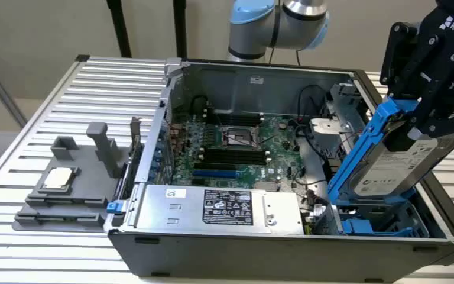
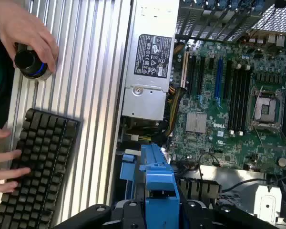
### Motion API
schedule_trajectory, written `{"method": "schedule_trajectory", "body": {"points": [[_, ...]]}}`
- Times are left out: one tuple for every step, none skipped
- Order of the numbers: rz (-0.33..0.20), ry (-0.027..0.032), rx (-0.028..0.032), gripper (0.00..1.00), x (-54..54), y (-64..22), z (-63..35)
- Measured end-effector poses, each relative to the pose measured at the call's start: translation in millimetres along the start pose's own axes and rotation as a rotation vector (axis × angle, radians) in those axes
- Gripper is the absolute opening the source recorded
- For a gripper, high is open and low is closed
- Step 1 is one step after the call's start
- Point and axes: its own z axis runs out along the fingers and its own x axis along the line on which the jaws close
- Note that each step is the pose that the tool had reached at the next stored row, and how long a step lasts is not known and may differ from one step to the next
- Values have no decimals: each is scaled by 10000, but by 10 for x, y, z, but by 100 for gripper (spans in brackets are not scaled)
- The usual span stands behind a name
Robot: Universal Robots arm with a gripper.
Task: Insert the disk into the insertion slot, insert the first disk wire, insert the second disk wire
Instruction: 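Insert the disk into the insertion slot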
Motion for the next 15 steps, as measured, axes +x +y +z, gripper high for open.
{"method": "schedule_trajectory", "body": {"points": [[0, 0, 0, 33, 0, 0, 0], [0, 1, 0, 33, 0, 0, 0], [0, 0, 0, 33, 0, 0, 0], [0, 0, 0, 33, 0, 0, 0], [0, 0, 0, 33, 0, 0, 0], [0, 1, 0, 33, 0, 0, 0], [0, 0, 0, 33, 0, 0, 0], [0, 0, 0, 33, 0, 0, 0], [0, 1, 0, 33, 0, 0, 0], [0, 0, 0, 33, 0, 0, 0], [0, 0, 1, 33, 0, 0, 0], [14, 0, 1, 33, 0, 0, 0], [71, -1, 1, 33, 0, -2, -1], [172, -5, 0, 33, 0, -3, -1], [282, -10, 0, 33, 0, -4, 0]]}}
